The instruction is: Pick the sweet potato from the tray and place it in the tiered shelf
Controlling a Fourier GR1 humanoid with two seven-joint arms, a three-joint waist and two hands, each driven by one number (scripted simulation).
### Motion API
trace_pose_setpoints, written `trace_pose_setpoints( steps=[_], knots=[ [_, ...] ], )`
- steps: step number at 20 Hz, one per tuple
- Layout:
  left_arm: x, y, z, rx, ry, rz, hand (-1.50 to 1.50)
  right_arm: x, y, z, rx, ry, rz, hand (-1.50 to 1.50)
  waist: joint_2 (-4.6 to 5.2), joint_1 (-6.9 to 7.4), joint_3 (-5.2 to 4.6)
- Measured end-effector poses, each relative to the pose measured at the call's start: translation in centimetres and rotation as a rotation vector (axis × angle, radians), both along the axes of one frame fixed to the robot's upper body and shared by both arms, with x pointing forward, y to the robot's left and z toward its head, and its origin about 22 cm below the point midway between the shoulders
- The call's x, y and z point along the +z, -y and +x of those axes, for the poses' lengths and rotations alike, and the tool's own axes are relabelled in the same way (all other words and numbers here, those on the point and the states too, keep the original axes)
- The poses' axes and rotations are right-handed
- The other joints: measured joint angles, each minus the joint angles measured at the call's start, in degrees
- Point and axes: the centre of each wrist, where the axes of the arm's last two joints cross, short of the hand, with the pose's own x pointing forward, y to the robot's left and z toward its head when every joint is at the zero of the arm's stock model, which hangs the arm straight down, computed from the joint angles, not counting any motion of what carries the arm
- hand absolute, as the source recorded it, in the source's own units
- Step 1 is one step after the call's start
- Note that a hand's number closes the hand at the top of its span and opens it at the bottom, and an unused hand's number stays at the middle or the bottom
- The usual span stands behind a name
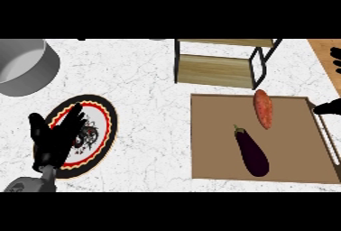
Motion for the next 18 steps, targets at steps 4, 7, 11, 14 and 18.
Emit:
trace_pose_setpoints(
  steps=[4,7,11,14,18],
  knots=[
    [-0.1,-0.2,0.2,-0.002,-0.005,-0.004,0.00,0.0,-3.6,1.5,-0.033,-0.059,-0.069,-1.50,0.06,0.02,0.02],
    [-0.2,-0.3,0.1,-0.008,0.001,-0.007,0.00,-0.3,-4.6,2.5,-0.041,-0.113,-0.096,-1.50,0.09,0.05,0.07],
    [-0.5,-0.8,0.4,-0.006,0.007,-0.011,0.00,-1.7,-6.6,2.9,-0.019,-0.171,-0.147,-1.50,-0.02,-0.23,0.21],
    [-0.6,-0.4,0.2,-0.004,0.003,-0.007,0.00,-2.2,-7.5,3.2,-0.008,-0.204,-0.176,-1.50,-0.02,-0.26,0.23],
    [-0.8,-0.2,0.2,-0.005,0.004,-0.012,0.00,-3.3,-8.5,3.4,-0.029,-0.246,-0.211,-1.50,0.00,-0.30,0.20]
  ],
)
